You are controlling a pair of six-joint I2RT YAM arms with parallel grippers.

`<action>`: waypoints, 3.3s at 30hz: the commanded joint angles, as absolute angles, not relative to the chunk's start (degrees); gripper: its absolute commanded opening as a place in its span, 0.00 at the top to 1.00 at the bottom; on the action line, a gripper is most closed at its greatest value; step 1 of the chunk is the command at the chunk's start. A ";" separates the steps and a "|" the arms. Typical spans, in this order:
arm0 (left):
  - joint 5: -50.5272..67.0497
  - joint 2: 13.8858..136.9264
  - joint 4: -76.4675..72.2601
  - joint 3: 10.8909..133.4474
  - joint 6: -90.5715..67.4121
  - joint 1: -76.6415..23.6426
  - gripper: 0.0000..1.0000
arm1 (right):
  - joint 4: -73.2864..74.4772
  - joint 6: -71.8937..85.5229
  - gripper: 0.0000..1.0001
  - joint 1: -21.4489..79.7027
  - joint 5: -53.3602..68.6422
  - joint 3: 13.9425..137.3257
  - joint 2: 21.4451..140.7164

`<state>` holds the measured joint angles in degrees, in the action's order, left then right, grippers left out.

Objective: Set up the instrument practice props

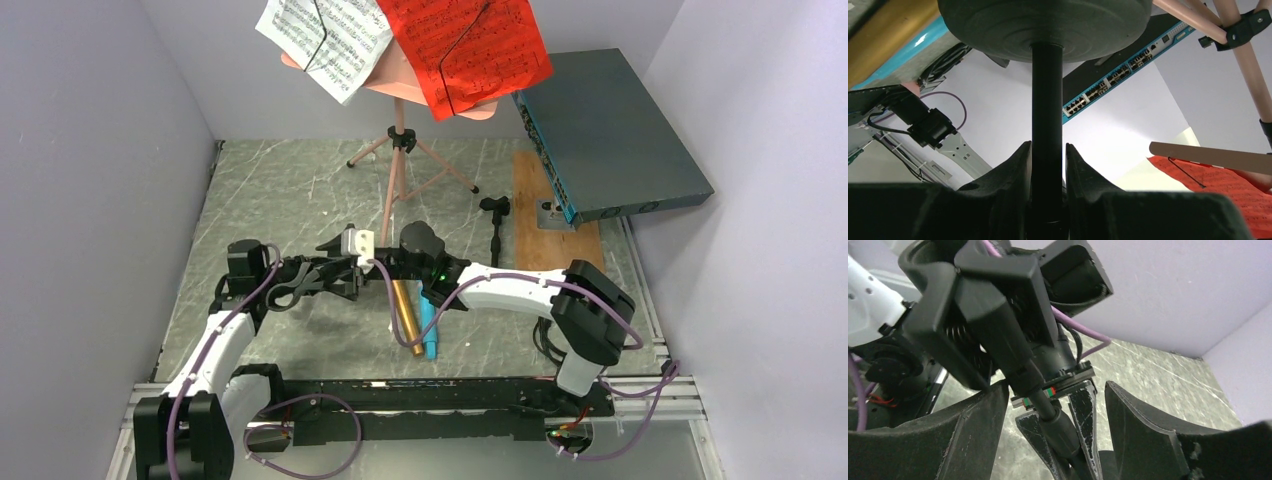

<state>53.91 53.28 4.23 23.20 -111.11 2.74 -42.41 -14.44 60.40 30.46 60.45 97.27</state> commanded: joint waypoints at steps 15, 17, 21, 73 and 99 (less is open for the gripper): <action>54.96 52.10 8.73 27.72 -105.14 2.48 1.00 | -33.55 -14.83 0.47 60.82 46.01 68.71 97.99; 55.05 51.95 9.42 28.01 -104.90 2.53 1.00 | -35.44 -14.18 0.52 60.25 45.49 68.84 98.84; 55.00 51.43 8.99 27.59 -105.68 2.53 1.00 | -39.40 -12.74 0.61 59.01 46.43 68.80 100.04; 15.41 49.86 51.57 68.30 -24.01 15.61 0.04 | 13.17 34.77 0.06 55.55 -9.33 39.75 69.35; 63.60 53.64 20.96 72.26 -41.29 15.05 0.04 | 14.10 19.00 1.00 55.05 -31.08 53.43 74.64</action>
